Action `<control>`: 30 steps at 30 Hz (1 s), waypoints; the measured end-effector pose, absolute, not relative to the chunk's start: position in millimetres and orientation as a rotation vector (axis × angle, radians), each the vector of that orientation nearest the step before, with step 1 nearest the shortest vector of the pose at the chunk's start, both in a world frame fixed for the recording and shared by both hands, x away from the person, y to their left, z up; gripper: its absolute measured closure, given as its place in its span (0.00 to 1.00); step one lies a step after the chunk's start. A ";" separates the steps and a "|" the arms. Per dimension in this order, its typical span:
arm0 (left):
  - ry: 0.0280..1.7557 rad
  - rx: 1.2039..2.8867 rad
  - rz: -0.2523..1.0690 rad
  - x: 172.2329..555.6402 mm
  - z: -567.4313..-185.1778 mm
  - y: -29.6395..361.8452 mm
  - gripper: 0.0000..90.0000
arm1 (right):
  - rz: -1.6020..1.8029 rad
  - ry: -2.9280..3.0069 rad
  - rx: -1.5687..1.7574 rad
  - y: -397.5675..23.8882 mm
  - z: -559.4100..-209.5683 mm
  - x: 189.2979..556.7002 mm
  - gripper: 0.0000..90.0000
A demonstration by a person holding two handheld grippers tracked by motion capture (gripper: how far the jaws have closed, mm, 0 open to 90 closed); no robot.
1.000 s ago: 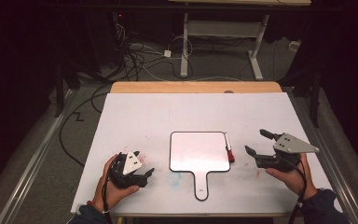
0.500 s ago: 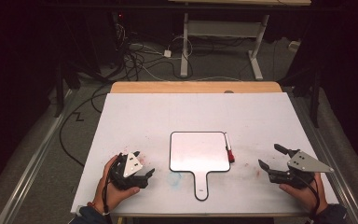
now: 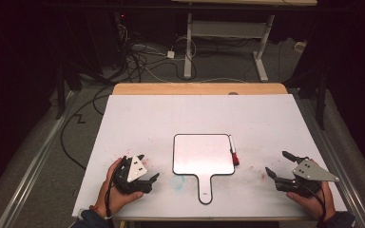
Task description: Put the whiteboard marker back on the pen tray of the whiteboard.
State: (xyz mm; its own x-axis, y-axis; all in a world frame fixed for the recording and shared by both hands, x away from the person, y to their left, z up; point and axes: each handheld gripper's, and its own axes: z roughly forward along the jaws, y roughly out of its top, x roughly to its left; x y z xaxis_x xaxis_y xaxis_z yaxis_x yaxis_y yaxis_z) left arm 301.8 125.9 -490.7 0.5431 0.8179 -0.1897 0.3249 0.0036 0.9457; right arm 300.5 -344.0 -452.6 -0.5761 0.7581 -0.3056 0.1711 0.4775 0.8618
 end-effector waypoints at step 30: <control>1.007 1.595 0.517 309.5 -492.3 120.2 0.21 | 1.073 2.030 0.714 -338.4 -451.0 295.5 0.23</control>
